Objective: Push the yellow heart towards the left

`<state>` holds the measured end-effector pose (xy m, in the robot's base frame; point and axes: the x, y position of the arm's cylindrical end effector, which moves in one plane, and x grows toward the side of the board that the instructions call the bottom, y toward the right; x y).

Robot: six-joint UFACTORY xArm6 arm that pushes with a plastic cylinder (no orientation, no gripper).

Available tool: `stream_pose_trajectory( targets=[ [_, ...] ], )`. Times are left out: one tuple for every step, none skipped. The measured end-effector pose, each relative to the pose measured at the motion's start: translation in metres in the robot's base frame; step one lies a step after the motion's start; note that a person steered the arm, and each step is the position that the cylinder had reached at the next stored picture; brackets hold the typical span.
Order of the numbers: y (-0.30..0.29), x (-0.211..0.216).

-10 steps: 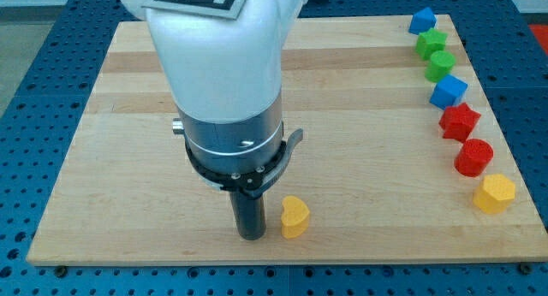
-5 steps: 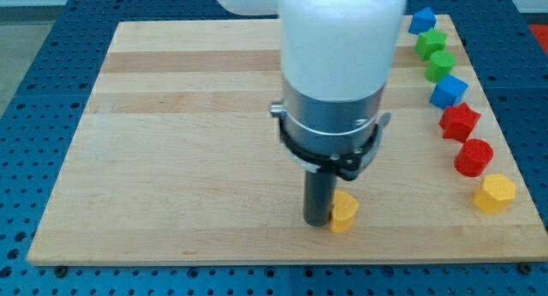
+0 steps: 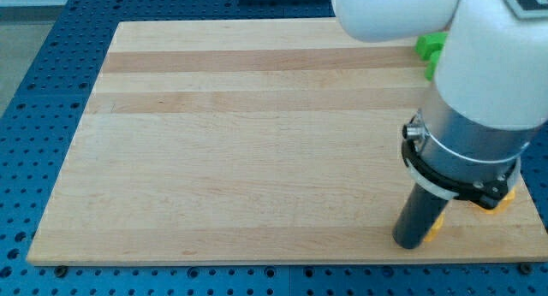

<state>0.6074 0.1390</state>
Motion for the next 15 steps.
stream_pose_trajectory(
  targets=[
    [-0.002,0.007],
    [-0.029,0.008],
    [-0.054,0.004],
    [-0.056,-0.013],
    [-0.054,-0.027],
    [-0.049,-0.028],
    [-0.032,-0.028],
    [-0.020,-0.028],
    [-0.011,-0.024],
    [-0.005,-0.015],
    [0.003,-0.013],
    [0.010,-0.013],
    [0.017,-0.013],
    [0.023,-0.013],
    [0.030,-0.013]
  ],
)
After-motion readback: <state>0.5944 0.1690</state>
